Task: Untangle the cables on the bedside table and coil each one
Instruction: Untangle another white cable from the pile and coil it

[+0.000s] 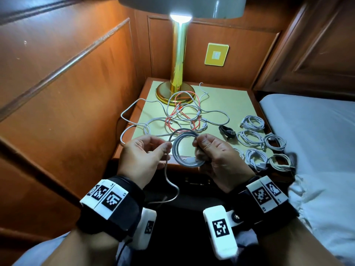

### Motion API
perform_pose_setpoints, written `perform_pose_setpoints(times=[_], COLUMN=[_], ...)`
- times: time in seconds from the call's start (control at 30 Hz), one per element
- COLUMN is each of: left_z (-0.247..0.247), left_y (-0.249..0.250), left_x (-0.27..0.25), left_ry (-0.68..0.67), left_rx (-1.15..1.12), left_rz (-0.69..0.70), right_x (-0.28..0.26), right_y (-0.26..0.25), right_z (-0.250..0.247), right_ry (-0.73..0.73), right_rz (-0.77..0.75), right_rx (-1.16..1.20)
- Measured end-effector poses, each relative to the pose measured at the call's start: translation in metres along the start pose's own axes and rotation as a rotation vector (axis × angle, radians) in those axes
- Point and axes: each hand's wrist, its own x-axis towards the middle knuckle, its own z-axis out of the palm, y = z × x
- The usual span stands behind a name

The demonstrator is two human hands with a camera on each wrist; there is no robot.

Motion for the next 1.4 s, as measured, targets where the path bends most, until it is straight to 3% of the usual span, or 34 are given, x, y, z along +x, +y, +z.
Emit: perform_pose_setpoints(times=[0.13, 0.37, 0.97, 1.13, 1.27, 1.4], left_z=[0.006, 0.010, 0.010, 0.017, 0.023, 0.024], left_y=[0.007, 0.009, -0.004, -0.006, -0.011, -0.018], left_x=[-0.005, -0.007, -0.008, -0.011, -0.011, -0.014], left_ry=[-0.052, -0.067, -0.261, -0.152, -0.074, -0.129], left_rx=[-0.275, -0.341, -0.224, -0.193, -0.277, -0.208], left_rz=[-0.197, -0.252, -0.173, -0.005, -0.059, -0.073], right_x=[0.001, 0.006, 0.010, 0.009, 0.009, 0.008], right_y=[0.005, 0.011, 0.023, 0.019, 0.023, 0.023], right_z=[0.004, 0.005, 0.016, 0.020, 0.028, 0.033], right_ry=[-0.014, 0.041, 0.140, 0.161, 0.163, 0.180], right_rz=[-0.010, -0.059, -0.186, -0.191, -0.179, -0.158], right_rx=[-0.051, -0.163, -0.040, 0.047, 0.076, 0.074])
